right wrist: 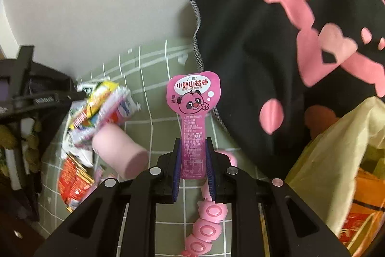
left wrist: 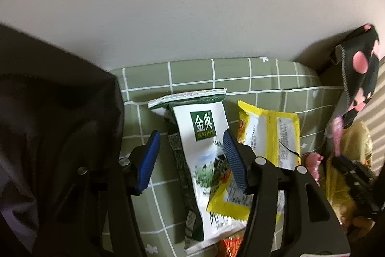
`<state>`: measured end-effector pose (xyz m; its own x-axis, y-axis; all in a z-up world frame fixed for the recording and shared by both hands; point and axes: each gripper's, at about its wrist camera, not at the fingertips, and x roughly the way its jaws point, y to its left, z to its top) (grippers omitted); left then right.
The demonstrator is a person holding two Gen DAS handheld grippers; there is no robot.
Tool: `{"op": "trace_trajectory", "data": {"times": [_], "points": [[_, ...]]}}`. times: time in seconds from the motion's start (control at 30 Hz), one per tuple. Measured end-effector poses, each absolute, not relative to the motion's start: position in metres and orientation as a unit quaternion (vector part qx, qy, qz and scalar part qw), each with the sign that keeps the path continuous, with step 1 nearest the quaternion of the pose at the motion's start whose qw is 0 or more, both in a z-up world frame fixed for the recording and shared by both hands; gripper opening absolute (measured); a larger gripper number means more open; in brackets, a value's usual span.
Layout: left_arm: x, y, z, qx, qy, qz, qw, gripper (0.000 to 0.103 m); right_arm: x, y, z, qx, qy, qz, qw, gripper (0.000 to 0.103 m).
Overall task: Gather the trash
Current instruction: 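Grasp the green milk carton with the left tool while the right tool grasps the pink lollipop, then lift the milk carton with the left tool while the right tool lifts the pink lollipop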
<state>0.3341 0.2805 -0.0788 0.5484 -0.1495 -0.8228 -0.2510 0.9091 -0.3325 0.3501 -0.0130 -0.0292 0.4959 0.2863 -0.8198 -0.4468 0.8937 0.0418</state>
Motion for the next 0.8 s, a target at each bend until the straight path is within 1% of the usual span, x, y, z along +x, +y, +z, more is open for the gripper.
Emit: {"op": "trace_trajectory", "data": {"times": [0.07,0.13,0.23,0.53,0.67,0.7,0.73,0.77,0.8], "points": [[0.341,0.274,-0.081,-0.198,0.483,0.032,0.852,0.052,0.349,-0.016,-0.021,-0.085,0.45,0.21,0.864,0.019],[0.346,0.27,-0.081,-0.186,0.485,0.033,0.854,0.055,0.35,-0.014,-0.017,-0.084,0.447,0.21,0.866,0.019],[0.351,0.269,-0.08,-0.18,0.485,0.04,0.855,0.055,0.348,-0.011,-0.013,-0.085,0.444,0.208,0.868,0.019],[0.36,0.264,-0.082,-0.198,0.496,0.011,0.845,0.055,0.34,-0.014,0.001,-0.094,0.429,0.195,0.877,0.019],[0.36,0.27,-0.087,-0.236,0.515,-0.004,0.824,0.055,0.337,-0.013,-0.002,-0.089,0.429,0.191,0.878,0.019],[0.359,0.271,-0.088,-0.245,0.518,-0.009,0.819,0.054,0.336,-0.014,-0.002,-0.09,0.428,0.19,0.879,0.019],[0.357,0.27,-0.09,-0.249,0.519,-0.014,0.818,0.049,0.334,-0.016,-0.002,-0.091,0.426,0.19,0.88,0.019],[0.356,0.268,-0.09,-0.248,0.517,-0.017,0.819,0.048,0.334,-0.017,-0.002,-0.092,0.424,0.19,0.881,0.019],[0.356,0.265,-0.088,-0.239,0.515,-0.017,0.823,0.043,0.333,-0.019,-0.002,-0.093,0.423,0.189,0.882,0.019]]}}
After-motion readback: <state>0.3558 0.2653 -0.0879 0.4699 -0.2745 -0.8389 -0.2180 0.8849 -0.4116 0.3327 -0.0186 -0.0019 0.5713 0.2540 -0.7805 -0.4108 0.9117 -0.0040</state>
